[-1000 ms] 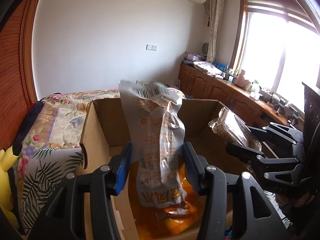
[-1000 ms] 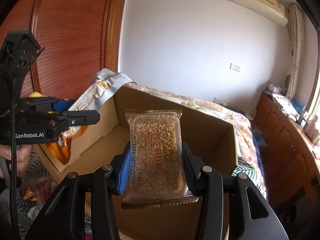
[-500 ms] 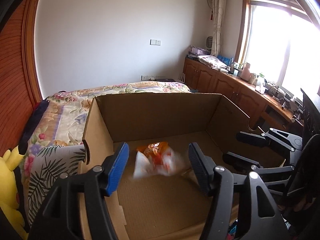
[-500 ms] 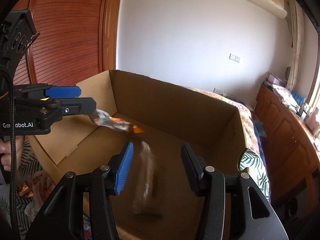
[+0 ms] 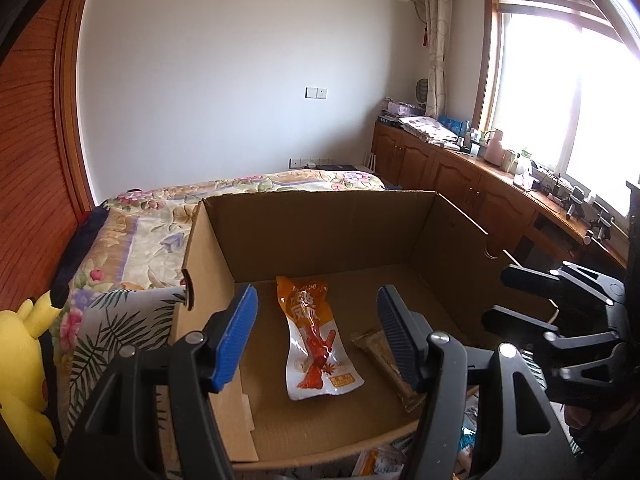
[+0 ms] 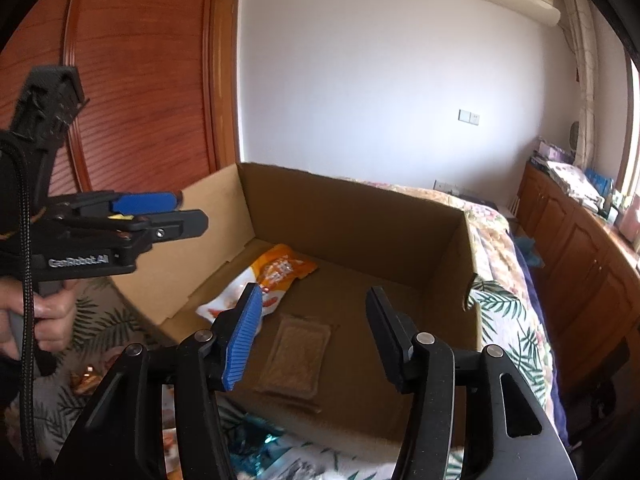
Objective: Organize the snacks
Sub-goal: 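Withdraw both tools from the box back toward the remaining snacks, then grasp the gold foil packet with the left tool while the right tool grasps the pink egg snack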
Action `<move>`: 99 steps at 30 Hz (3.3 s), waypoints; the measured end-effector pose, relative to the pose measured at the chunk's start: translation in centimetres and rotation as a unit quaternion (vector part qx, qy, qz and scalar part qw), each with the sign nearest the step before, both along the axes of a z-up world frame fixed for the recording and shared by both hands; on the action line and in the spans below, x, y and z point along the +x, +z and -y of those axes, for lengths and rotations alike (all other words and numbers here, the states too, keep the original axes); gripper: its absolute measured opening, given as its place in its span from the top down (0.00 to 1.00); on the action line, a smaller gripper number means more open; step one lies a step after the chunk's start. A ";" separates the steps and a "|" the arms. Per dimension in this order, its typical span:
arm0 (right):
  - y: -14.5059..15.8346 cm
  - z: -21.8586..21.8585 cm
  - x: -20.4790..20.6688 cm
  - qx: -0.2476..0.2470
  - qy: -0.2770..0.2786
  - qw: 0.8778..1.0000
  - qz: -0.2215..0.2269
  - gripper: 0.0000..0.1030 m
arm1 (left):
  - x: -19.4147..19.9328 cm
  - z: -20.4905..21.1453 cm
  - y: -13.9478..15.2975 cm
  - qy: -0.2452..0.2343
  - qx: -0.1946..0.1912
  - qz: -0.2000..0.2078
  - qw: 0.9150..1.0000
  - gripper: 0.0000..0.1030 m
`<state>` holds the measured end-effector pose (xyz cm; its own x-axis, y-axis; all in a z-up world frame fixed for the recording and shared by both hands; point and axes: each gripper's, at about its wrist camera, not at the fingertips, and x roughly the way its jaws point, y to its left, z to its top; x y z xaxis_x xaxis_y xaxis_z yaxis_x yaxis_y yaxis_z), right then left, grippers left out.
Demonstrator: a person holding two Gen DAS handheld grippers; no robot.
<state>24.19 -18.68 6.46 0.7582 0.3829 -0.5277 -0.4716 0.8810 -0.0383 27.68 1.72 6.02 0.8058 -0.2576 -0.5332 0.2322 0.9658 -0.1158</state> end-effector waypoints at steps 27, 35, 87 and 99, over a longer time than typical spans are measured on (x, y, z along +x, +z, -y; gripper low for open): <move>-2.0 0.8 -12.0 0.056 -0.021 0.998 -0.016 0.45 | -13.2 -2.7 -2.1 0.023 0.000 -0.002 1.000 0.27; -4.9 -0.2 -13.0 0.047 -0.007 0.998 -0.051 0.45 | -15.3 -3.3 -6.7 0.033 0.016 -0.047 0.998 0.28; -9.2 0.1 -13.0 0.069 0.002 0.989 -0.132 0.60 | -18.0 -3.5 -9.0 0.019 0.014 -0.081 0.996 0.80; -6.6 2.6 -15.5 0.087 -0.014 0.993 -0.083 0.59 | -19.6 -1.7 -6.4 0.000 0.000 -0.051 0.999 0.80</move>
<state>8.70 -21.27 -0.17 0.6776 0.4599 -0.5739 -0.4345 0.8800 0.1921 8.12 3.44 -0.39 0.7473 -0.2575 -0.6126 0.2184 0.9658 -0.1396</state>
